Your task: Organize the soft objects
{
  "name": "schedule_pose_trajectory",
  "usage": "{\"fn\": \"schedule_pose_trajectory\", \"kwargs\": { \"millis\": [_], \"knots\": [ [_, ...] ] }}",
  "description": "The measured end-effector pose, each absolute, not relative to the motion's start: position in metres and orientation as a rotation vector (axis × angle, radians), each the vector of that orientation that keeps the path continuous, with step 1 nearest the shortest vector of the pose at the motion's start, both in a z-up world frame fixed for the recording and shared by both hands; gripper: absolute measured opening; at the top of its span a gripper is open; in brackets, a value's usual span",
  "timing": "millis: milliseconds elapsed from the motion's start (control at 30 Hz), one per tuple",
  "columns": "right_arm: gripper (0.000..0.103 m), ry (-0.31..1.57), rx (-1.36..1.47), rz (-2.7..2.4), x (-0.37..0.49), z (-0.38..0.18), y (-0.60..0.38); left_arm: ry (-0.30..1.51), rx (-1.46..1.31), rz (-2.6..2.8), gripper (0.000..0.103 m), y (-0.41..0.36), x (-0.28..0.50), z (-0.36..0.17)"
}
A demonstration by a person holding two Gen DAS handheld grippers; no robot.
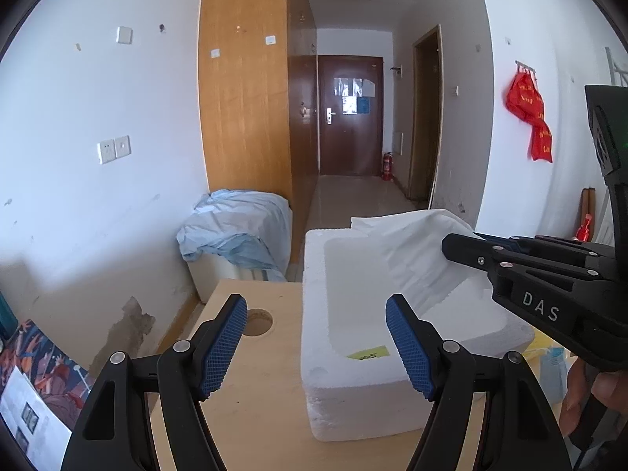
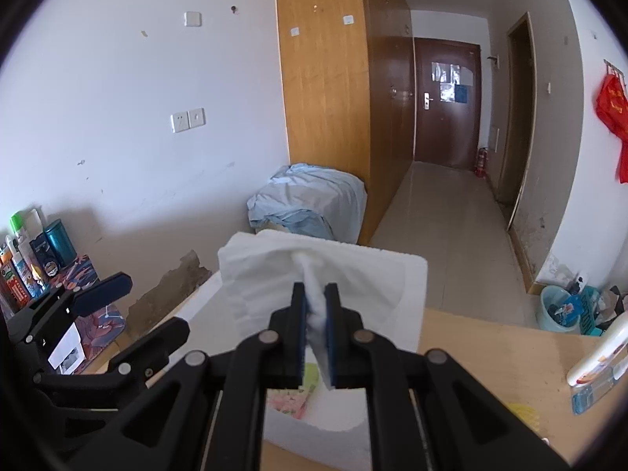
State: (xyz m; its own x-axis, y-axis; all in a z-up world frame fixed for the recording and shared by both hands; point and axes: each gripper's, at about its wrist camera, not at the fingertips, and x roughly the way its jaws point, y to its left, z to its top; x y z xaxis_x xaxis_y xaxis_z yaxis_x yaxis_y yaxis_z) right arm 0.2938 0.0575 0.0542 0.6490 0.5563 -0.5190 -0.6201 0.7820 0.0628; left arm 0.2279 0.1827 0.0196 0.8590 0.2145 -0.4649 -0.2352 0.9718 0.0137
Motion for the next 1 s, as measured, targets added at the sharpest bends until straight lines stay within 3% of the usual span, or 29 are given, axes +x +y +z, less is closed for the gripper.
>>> {"fn": "schedule_pose_trajectory", "kwargs": {
  "millis": [200,233,300,367,433,1000],
  "knots": [
    [0.012,0.565,-0.113,0.672,0.297,0.052,0.057,0.482,-0.057,0.239,0.074,0.184,0.227,0.019],
    [0.019,0.568,-0.11,0.673,0.297,0.053,0.057,0.48,-0.058,0.238,0.074,0.184,0.228,0.02],
    [0.043,0.567,-0.113,0.671,0.296,0.053,0.057,0.482,-0.056,0.238,0.074,0.185,0.228,0.019],
    [0.076,0.544,-0.109,0.652,0.293,0.055,0.055,0.483,-0.054,0.234,0.074,0.184,0.228,0.019],
    [0.084,0.505,-0.097,0.637,0.287,0.059,0.051,0.479,-0.055,0.237,0.074,0.183,0.228,0.019],
    [0.085,0.498,-0.102,0.603,0.264,0.071,0.031,0.463,-0.063,0.226,0.074,0.17,0.205,0.031]
  ]
}}
